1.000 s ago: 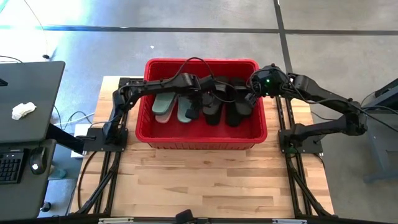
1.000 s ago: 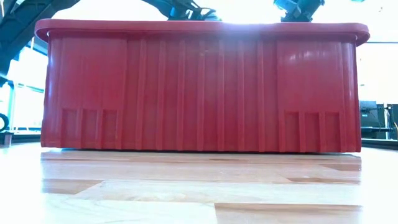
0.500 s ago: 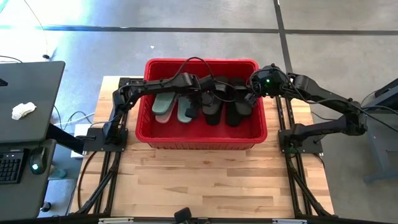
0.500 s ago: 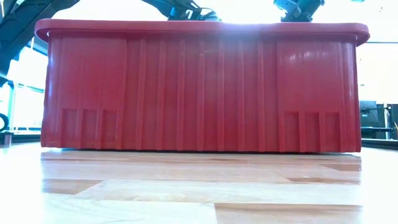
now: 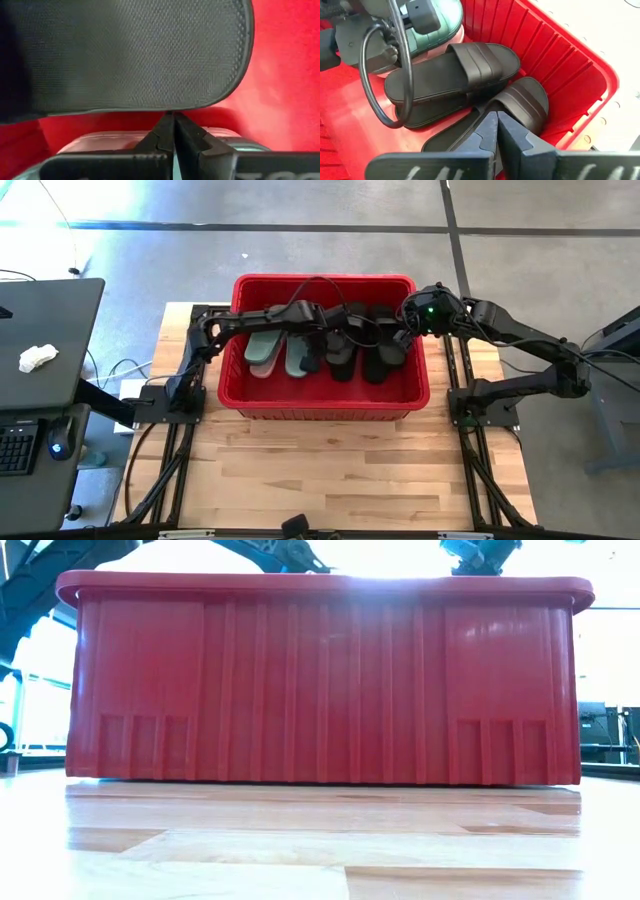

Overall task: Pick and place slides into bin
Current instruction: Adjust the slides on the red bin

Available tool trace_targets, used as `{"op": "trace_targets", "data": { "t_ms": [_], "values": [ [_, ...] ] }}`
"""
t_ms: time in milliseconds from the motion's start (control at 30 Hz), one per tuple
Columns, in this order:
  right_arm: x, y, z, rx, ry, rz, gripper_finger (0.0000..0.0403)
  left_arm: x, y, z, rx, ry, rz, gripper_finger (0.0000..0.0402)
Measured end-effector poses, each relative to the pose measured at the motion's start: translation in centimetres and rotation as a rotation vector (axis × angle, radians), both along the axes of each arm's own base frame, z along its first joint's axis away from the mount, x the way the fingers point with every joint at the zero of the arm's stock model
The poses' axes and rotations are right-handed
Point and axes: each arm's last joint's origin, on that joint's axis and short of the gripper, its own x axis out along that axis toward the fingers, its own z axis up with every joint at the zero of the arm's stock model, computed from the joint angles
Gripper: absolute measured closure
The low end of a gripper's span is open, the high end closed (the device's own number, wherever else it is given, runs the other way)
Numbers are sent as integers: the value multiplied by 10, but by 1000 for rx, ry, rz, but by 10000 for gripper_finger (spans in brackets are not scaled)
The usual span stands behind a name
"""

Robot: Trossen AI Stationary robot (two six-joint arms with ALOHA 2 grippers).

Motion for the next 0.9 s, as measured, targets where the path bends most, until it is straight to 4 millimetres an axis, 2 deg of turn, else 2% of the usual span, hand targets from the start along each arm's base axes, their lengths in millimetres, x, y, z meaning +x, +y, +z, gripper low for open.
{"op": "trace_targets", "data": {
  "t_ms": [433, 700, 900],
  "values": [
    [0, 0, 0, 0, 0, 0, 403, 17, -9, 1, -51, -146, -64, 400],
    [0, 0, 0, 9, -4, 10, 403, 17, -8, -2, -21, -118, -81, 401],
    [-1, 1, -1, 17, 9, 12, 403, 13, -8, 3, 8, -61, -83, 400]
  ]
}}
